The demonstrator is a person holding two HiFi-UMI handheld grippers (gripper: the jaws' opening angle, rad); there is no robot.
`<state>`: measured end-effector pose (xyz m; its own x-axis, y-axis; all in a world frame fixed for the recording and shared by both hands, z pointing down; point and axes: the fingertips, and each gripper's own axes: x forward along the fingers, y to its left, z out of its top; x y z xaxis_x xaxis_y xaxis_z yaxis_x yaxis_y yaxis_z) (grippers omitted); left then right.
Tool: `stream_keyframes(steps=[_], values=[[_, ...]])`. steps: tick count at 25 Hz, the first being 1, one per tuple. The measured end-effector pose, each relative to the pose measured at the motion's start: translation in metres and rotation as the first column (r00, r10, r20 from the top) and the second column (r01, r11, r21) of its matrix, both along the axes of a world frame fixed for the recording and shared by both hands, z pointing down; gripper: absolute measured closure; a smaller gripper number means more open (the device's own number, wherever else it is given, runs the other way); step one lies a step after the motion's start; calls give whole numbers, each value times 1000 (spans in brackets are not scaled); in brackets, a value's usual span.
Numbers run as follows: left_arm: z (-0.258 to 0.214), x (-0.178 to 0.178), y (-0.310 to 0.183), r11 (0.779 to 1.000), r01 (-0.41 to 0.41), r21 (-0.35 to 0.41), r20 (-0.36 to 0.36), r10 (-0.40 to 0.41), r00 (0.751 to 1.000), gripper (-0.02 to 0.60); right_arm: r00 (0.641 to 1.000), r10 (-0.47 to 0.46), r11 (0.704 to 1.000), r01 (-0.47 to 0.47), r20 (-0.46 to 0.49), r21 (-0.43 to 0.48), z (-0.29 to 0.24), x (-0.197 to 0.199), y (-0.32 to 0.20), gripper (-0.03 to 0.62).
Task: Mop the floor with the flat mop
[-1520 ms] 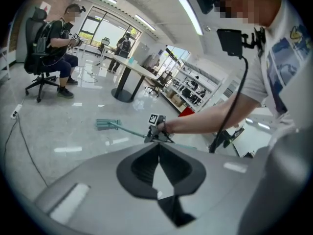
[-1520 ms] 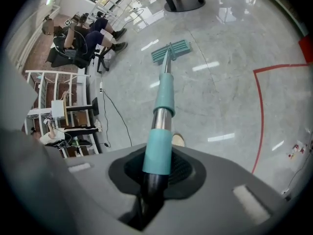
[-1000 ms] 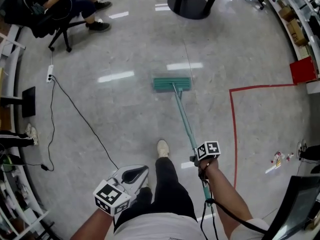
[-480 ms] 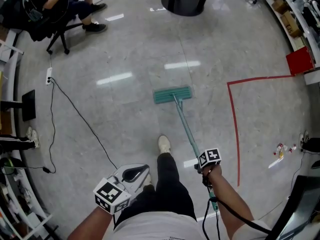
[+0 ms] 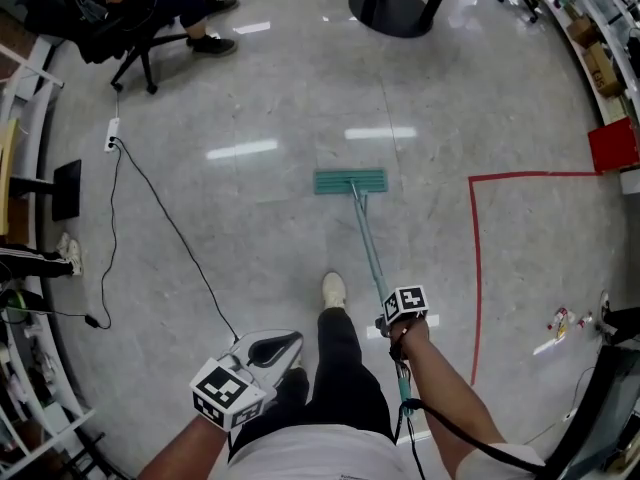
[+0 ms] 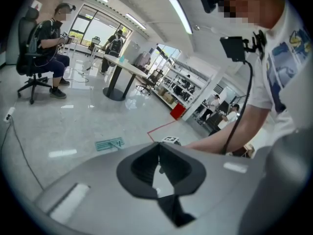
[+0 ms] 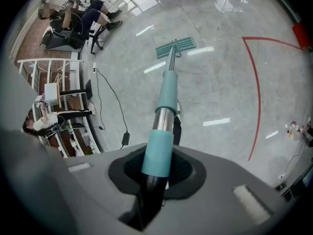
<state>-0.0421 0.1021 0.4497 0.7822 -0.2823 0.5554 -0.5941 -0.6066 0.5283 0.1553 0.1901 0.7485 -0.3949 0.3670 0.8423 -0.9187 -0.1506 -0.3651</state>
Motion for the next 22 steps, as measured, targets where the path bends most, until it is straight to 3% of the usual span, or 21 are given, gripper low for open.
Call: stream_keyframes(steps=[22], values=[[-4,14,-44,987,159,-19,6,-159,987,577,1000,-25,998,25,3,58,17,1,-198,536]])
